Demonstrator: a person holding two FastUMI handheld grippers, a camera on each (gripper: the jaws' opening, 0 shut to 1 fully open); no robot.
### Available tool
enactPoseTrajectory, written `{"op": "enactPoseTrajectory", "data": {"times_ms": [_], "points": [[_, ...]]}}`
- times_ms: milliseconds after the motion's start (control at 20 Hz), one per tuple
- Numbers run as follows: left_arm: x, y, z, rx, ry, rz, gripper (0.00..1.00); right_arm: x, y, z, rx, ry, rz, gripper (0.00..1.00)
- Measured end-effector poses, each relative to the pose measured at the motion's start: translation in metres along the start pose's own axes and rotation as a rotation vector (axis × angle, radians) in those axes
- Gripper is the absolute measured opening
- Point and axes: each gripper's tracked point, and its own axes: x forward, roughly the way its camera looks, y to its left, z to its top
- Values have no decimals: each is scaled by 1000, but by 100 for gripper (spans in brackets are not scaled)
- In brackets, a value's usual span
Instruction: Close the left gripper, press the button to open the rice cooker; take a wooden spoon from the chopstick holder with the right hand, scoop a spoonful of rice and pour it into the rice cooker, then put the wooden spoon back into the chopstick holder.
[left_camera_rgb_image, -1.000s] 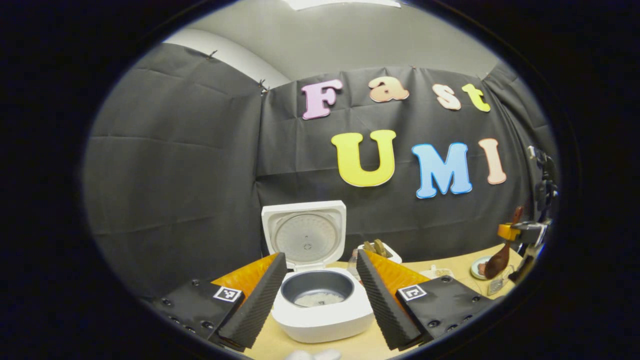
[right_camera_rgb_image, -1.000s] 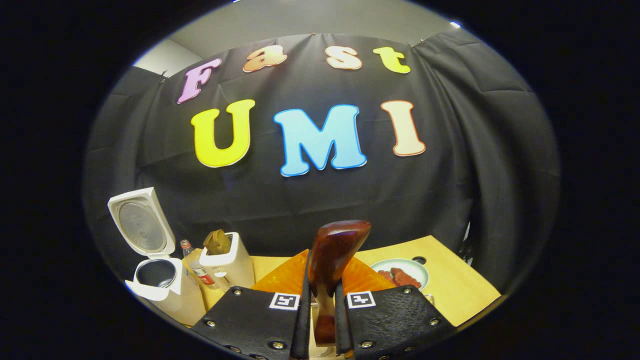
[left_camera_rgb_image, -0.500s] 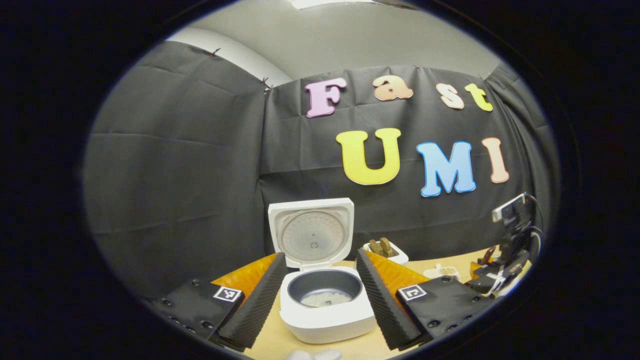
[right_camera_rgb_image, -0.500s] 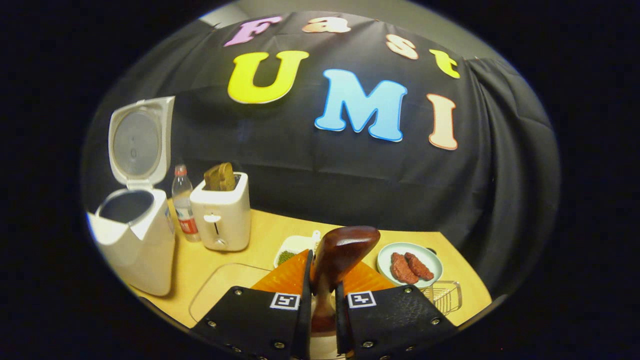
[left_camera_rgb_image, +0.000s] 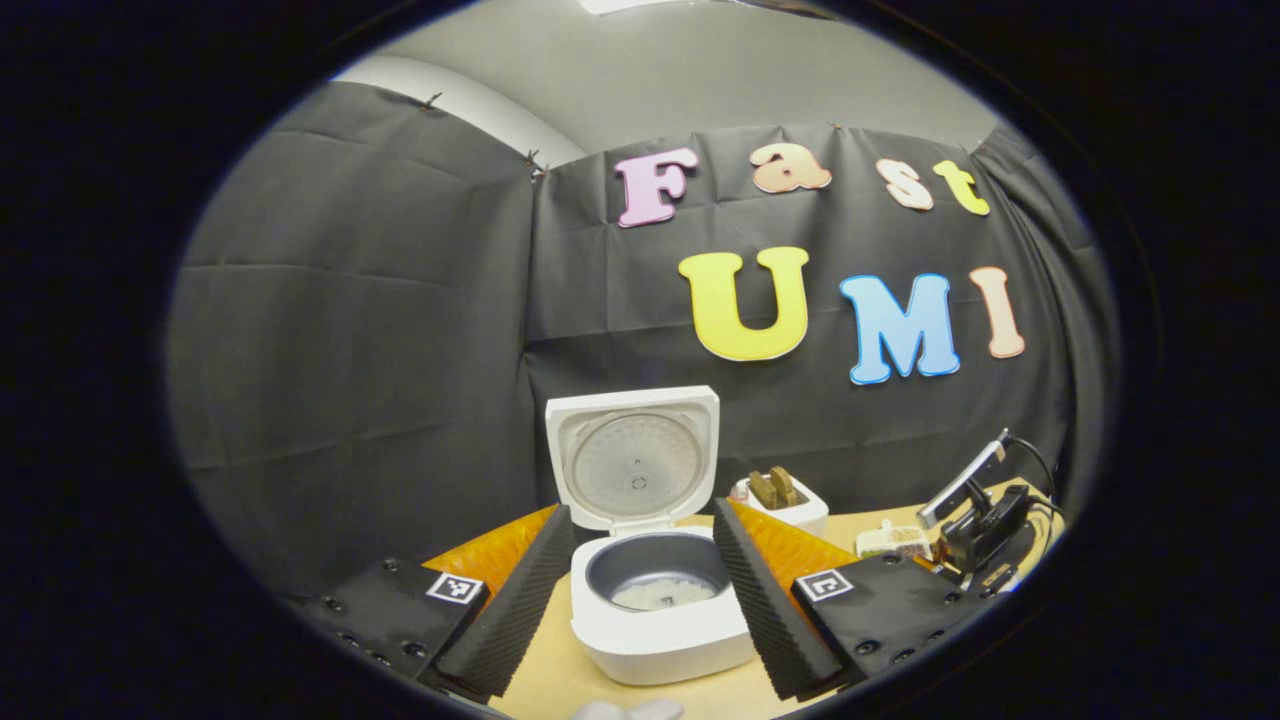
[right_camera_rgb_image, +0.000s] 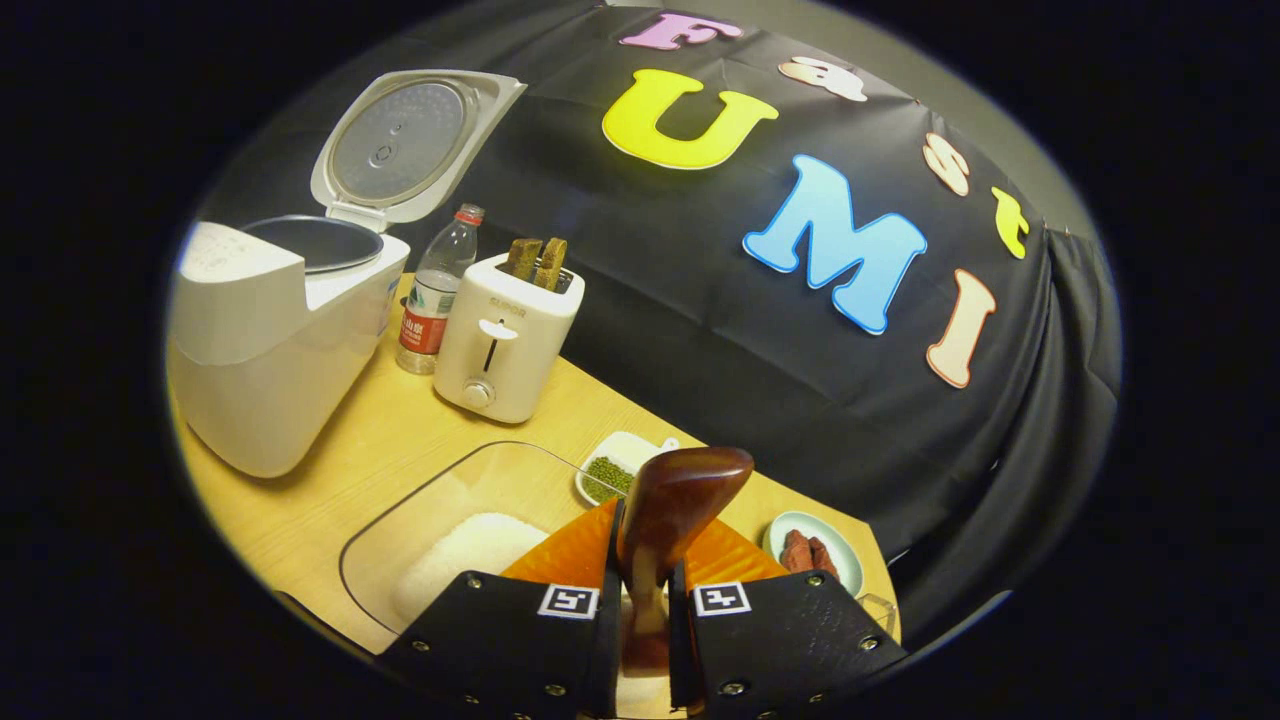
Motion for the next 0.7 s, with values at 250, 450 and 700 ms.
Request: {"op": "enactPoseTrajectory", "data": {"times_ms": [250,450,700], "points": [[-1,9,-3,13,6,14,99,1,19,0,192,32,49,24],[-2,14,-5,15,15,19,98,1,27,5,397,60,75,21],[-3,19,-2,8,15,26,97,3,31,12,715,74,157,21]]}}
